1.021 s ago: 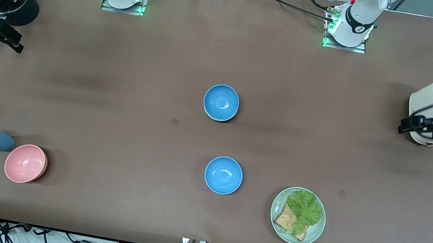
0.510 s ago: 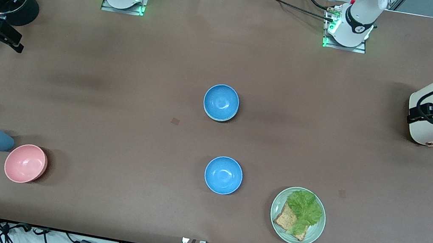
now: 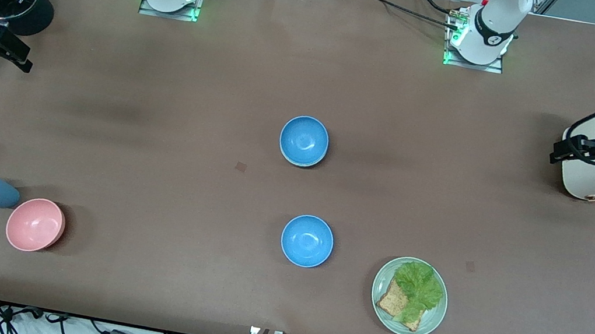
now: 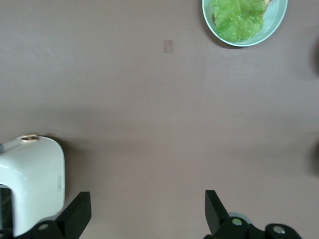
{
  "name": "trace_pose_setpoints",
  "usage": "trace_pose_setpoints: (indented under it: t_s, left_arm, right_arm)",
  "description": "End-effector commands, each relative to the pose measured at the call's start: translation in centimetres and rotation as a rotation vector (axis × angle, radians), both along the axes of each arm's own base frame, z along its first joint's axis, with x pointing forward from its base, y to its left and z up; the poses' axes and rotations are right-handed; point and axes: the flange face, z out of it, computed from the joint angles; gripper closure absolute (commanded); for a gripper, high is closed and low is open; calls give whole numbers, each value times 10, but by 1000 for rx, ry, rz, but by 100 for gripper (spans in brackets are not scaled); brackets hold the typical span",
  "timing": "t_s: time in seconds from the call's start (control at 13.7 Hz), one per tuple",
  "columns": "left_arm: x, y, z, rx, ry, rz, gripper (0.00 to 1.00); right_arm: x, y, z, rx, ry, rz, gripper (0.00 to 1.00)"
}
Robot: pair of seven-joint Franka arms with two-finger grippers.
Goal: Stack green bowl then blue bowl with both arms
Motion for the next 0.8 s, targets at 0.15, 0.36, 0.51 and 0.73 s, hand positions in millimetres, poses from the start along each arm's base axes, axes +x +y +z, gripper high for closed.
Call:
trace_pose_setpoints:
  t_s: [0.15, 0.36, 0.51, 0.73]
  left_arm:
    - [-13, 0, 4, -23, -18, 16, 0]
    - [-13, 0, 4, -20, -18, 15, 0]
    - [-13, -1, 5, -20, -20, 14, 0]
    - [-6, -1, -3, -20, -1, 6, 0]
  right_arm:
    - [-7, -2, 7, -13, -4, 2, 0]
    - [-7, -2, 7, -13, -5, 2, 0]
    - [-7, -1, 7, -13, -4, 3, 0]
    - [-6, 0, 6, -13, -7, 5, 0]
